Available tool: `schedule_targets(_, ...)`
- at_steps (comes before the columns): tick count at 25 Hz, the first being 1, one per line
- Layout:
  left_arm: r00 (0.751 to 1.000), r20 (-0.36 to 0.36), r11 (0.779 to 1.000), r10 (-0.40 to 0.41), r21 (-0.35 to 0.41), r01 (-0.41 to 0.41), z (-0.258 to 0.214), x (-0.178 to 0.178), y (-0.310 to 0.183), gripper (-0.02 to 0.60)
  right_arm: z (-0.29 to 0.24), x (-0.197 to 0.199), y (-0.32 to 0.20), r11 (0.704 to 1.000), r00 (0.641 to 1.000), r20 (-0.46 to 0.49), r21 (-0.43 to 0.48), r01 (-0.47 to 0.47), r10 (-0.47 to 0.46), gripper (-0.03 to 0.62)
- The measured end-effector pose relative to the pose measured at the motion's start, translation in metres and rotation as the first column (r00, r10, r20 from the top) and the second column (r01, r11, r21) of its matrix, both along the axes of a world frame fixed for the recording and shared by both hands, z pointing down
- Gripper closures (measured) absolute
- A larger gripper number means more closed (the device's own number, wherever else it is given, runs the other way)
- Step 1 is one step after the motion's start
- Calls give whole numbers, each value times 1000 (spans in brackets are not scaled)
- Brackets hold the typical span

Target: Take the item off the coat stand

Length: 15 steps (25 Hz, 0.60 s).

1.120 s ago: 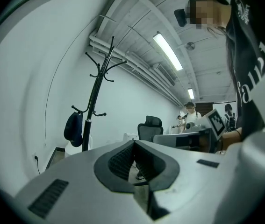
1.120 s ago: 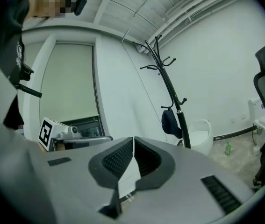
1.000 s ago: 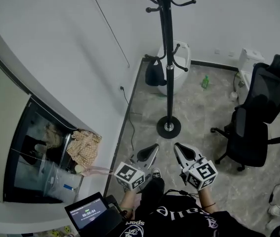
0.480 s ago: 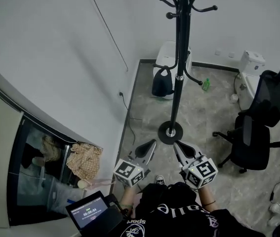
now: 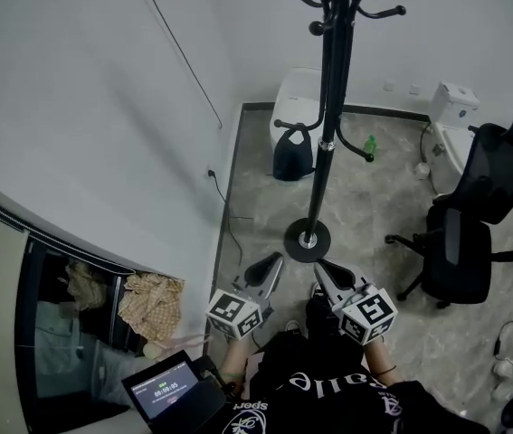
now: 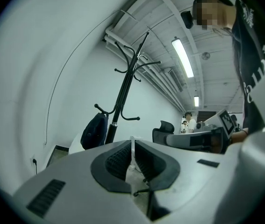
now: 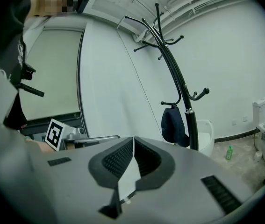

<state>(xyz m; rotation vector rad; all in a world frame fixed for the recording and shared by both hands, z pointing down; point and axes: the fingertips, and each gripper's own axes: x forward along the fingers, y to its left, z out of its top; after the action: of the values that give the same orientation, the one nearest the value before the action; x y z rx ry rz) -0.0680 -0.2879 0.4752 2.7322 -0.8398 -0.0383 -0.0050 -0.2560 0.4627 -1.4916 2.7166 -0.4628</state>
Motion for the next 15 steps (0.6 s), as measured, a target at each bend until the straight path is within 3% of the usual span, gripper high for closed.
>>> schedule_targets(2, 1000, -13, 1000, -9, -3, 9, 3, 0, -12, 559, -2, -1, -10, 1000, 1000, 9, -16, 3, -3, 576)
schedule_targets(5, 1000, -8, 1000, -15, 0, 15, 9, 2, -34, 468, 4, -1, -28, 1000, 1000, -12, -6, 29, -29, 576)
schedule_targets(10, 999, 40, 1000, -18, 11, 18, 12, 11, -74, 449, 2, 0, -64, 998, 998, 3, -2, 60, -60, 576)
schedule_targets(15, 997, 71, 999, -39, 31, 36, 9, 26, -129, 428, -5, 11, -102, 996, 995, -45, -10, 93, -93, 576)
